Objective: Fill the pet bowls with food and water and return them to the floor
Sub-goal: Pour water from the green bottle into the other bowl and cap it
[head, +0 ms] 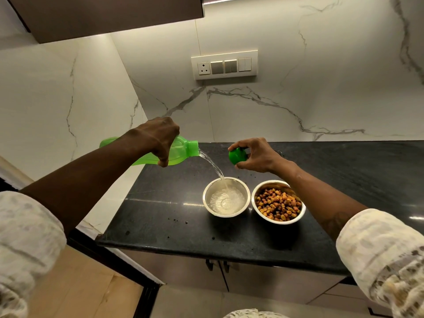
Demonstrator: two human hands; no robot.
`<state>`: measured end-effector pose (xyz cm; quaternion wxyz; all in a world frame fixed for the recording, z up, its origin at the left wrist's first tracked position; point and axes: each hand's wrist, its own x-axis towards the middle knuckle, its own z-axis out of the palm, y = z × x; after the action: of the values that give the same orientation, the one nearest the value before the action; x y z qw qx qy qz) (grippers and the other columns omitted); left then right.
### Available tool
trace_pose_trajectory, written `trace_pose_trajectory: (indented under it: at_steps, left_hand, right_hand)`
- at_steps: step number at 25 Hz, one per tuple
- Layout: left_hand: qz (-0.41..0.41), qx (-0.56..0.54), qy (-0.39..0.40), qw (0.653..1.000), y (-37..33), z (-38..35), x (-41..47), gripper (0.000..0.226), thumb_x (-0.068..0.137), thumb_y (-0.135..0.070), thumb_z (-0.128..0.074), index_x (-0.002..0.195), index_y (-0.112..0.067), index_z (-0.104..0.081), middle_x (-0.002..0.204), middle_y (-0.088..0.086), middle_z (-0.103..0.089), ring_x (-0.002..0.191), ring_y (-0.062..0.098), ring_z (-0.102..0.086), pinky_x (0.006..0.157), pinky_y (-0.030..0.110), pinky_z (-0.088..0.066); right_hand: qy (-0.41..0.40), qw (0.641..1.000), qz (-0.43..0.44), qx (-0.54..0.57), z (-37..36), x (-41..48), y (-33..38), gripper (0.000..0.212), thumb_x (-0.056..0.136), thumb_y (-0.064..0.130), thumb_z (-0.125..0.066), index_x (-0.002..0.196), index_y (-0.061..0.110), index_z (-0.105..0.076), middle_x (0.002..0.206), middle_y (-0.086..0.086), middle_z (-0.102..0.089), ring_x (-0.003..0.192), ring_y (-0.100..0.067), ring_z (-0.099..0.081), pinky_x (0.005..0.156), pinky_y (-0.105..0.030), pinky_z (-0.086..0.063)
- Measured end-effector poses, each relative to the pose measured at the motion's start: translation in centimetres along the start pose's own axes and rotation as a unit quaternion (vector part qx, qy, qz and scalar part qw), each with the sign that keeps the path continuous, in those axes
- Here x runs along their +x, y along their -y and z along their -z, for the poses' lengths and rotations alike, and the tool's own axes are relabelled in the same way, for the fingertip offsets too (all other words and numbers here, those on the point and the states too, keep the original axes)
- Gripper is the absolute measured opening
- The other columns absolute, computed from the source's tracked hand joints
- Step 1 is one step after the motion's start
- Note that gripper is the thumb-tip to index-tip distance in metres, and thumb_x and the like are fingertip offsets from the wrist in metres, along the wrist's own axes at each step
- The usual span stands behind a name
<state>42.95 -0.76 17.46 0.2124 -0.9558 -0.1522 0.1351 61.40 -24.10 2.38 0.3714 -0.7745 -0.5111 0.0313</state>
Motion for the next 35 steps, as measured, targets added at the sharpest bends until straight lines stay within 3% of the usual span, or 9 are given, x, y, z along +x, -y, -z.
trace_pose_trajectory:
  at_steps: [3,8,12,16,19,23,29,35]
  left_hand:
    - [-0.003,0.005,-0.001,1.000,0.0,0.0,0.3,0.085,0.039,-0.050,-0.101,0.109,-0.011,-0.074,0.096,0.011,-0.059,0.084,0.028,-0.065,0.065,0.033,-0.054]
    - [-0.004,0.000,0.004,1.000,0.0,-0.3,0.7,0.082,0.038,-0.050,-0.101,0.104,-0.012,-0.074,0.091,0.008,-0.059,0.083,0.028,-0.067,0.067,0.036,-0.061]
    - [-0.006,-0.014,0.001,1.000,-0.2,-1.3,1.2,0.080,0.039,-0.051,-0.100,0.104,-0.012,-0.075,0.094,0.010,-0.064,0.085,0.027,-0.067,0.062,0.031,-0.052]
    - [-0.012,-0.046,0.005,0.999,-0.6,-3.0,1.5,0.082,0.039,-0.052,-0.099,0.106,-0.012,-0.074,0.093,0.007,-0.062,0.086,0.025,-0.066,0.066,0.033,-0.057]
    - [-0.014,-0.096,0.008,0.995,-1.3,-4.8,2.0,0.086,0.037,-0.052,-0.099,0.109,-0.012,-0.075,0.090,0.006,-0.065,0.080,0.023,-0.066,0.069,0.036,-0.062]
    - [-0.026,-0.188,0.002,0.982,-3.0,-6.7,2.7,0.074,0.039,-0.052,-0.098,0.100,-0.015,-0.078,0.083,0.002,-0.071,0.073,0.018,-0.066,0.071,0.037,-0.063]
    - [-0.056,-0.325,-0.027,0.944,-5.0,-8.1,3.5,0.097,0.049,-0.041,-0.102,0.135,-0.008,-0.068,0.106,0.007,-0.073,0.093,0.023,-0.070,0.085,0.035,-0.063]
    - [-0.098,-0.388,-0.043,0.915,-6.1,-7.6,4.4,0.088,0.050,-0.042,-0.101,0.128,-0.014,-0.074,0.095,0.000,-0.076,0.079,0.012,-0.072,0.074,0.028,-0.063]
  right_hand:
    - [0.000,1.000,-0.006,0.002,-0.1,0.1,-0.1,0.051,0.072,0.011,-0.092,0.120,0.017,-0.075,0.123,-0.009,-0.072,0.116,-0.026,-0.066,0.088,-0.041,-0.064]
    - [0.001,1.000,-0.009,0.000,-0.1,0.2,-0.2,0.052,0.072,0.011,-0.092,0.121,0.017,-0.074,0.122,-0.010,-0.071,0.116,-0.026,-0.065,0.088,-0.039,-0.064]
    - [0.003,1.000,-0.016,0.003,-0.2,0.3,-0.1,0.052,0.072,0.011,-0.092,0.121,0.018,-0.074,0.123,-0.010,-0.071,0.116,-0.024,-0.064,0.089,-0.038,-0.064]
    - [0.001,1.000,-0.011,0.014,-0.2,0.2,0.0,0.052,0.072,0.010,-0.091,0.121,0.016,-0.074,0.125,-0.007,-0.071,0.116,-0.022,-0.064,0.089,-0.033,-0.062]
    - [-0.007,1.000,-0.004,0.025,-0.4,0.2,0.2,0.055,0.073,0.012,-0.092,0.124,0.014,-0.071,0.124,-0.008,-0.071,0.115,-0.021,-0.066,0.089,-0.030,-0.063]
    - [-0.006,0.998,0.005,0.056,-0.5,0.6,0.7,0.056,0.076,0.014,-0.090,0.128,0.010,-0.068,0.125,-0.009,-0.070,0.116,-0.021,-0.067,0.096,-0.035,-0.061]
    - [0.021,0.986,-0.007,0.168,0.2,1.2,2.0,0.060,0.083,0.003,-0.084,0.138,0.005,-0.061,0.135,-0.010,-0.066,0.127,-0.021,-0.065,0.108,-0.038,-0.054]
    - [0.095,0.978,0.024,0.185,2.5,2.4,3.1,0.065,0.087,-0.007,-0.075,0.147,0.005,-0.054,0.145,-0.012,-0.059,0.142,-0.020,-0.052,0.115,-0.043,-0.048]
